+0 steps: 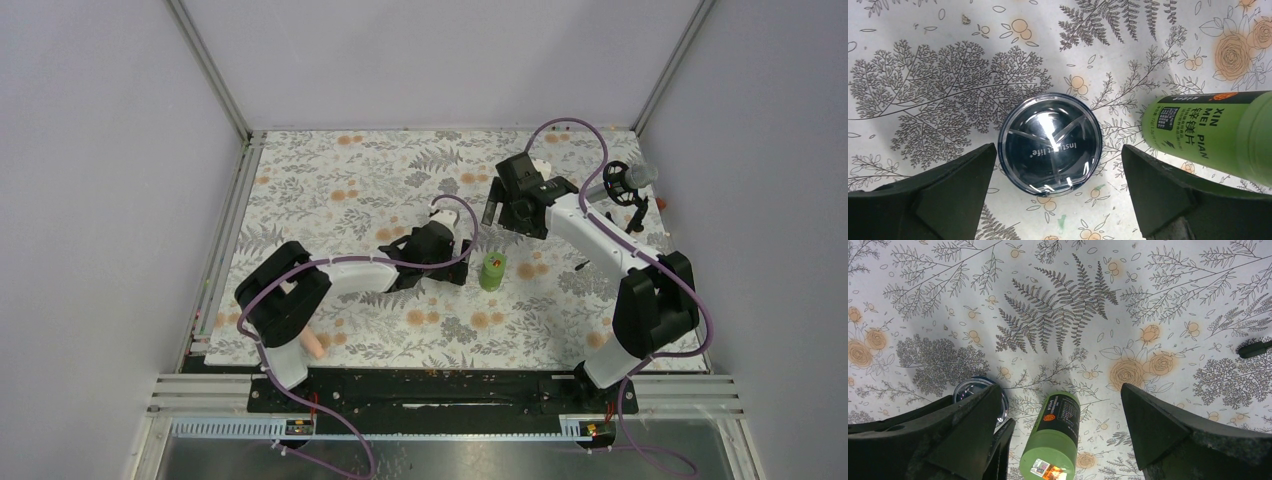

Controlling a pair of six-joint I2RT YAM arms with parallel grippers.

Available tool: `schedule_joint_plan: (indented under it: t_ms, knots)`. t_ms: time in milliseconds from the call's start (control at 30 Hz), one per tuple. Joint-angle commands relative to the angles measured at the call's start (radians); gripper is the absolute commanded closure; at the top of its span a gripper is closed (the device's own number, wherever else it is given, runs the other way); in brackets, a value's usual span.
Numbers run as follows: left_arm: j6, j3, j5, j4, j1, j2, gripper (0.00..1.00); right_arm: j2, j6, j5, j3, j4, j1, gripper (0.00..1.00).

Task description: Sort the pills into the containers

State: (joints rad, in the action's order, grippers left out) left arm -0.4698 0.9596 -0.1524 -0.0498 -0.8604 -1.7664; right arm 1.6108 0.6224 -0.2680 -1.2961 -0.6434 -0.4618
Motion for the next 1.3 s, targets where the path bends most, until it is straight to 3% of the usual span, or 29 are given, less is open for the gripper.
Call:
schedule_joint_plan:
  t_ms: [0, 167, 267, 533, 733, 933, 1067, 1267]
  knots:
    - [-0.012, 0.054, -0.063, 0.02, -0.02, -0.036, 0.01, -0.023, -0.013, 0.004, 0.007, 0.016, 0.006, 0.03]
    - [-0.003, 0.086, -0.101, 0.064, -0.032, -0.08, 0.01, -0.024, -0.017, 0.008, 0.012, 0.023, 0.006, 0.03]
    - [0.007, 0.085, -0.108, 0.069, -0.033, -0.092, 0.09, -0.022, -0.022, 0.017, 0.015, 0.025, 0.008, 0.03]
    - [0.078, 0.023, -0.08, -0.022, -0.031, -0.061, 0.56, -0.049, -0.031, 0.09, 0.037, 0.034, 0.025, 0.03]
    - [0.189, -0.082, 0.025, -0.166, -0.02, 0.037, 0.8, -0.075, -0.077, 0.227, 0.029, 0.033, 0.03, 0.03]
    - [0.387, -0.289, 0.19, -0.475, 0.031, 0.241, 0.85, -0.119, -0.117, 0.507, 0.046, 0.097, 0.04, 0.03]
    - [0.523, -0.462, 0.37, -0.821, 0.089, 0.343, 0.85, -0.138, -0.148, 0.7, 0.068, 0.166, 0.042, 0.05]
    - [0.703, -0.468, 0.515, -0.852, 0.12, 0.357, 0.86, -0.15, -0.152, 0.917, 0.132, 0.323, 0.041, 0.23]
